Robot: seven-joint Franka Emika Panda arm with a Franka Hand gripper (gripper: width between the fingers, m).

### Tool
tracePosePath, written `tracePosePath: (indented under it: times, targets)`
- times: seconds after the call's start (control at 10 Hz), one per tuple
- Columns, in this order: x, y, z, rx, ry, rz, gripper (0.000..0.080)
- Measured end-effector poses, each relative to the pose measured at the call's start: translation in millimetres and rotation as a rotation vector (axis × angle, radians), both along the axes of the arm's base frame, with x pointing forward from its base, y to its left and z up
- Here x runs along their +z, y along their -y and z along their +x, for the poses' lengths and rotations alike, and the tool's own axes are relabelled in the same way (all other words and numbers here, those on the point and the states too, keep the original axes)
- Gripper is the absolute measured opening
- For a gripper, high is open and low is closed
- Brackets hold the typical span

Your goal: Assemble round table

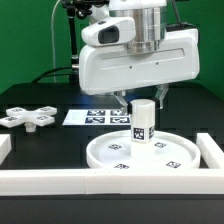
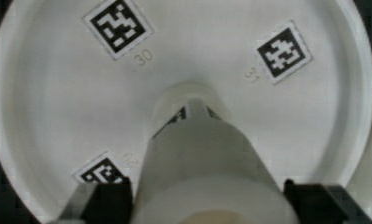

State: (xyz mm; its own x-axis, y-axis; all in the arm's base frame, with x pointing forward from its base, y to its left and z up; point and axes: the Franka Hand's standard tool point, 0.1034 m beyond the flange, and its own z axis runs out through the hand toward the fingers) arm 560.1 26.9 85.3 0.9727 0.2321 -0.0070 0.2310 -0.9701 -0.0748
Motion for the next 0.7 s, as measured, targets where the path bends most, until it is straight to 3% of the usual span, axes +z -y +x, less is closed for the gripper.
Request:
tracePosePath:
  times: [0.2, 0.7]
  targets:
    - [0.0, -0.5, 0.0, -0.044, -0.003, 0.002, 0.0406]
    - [-0.9, -6.3, -3.1, -0.720, -0.055, 0.069, 0.0409]
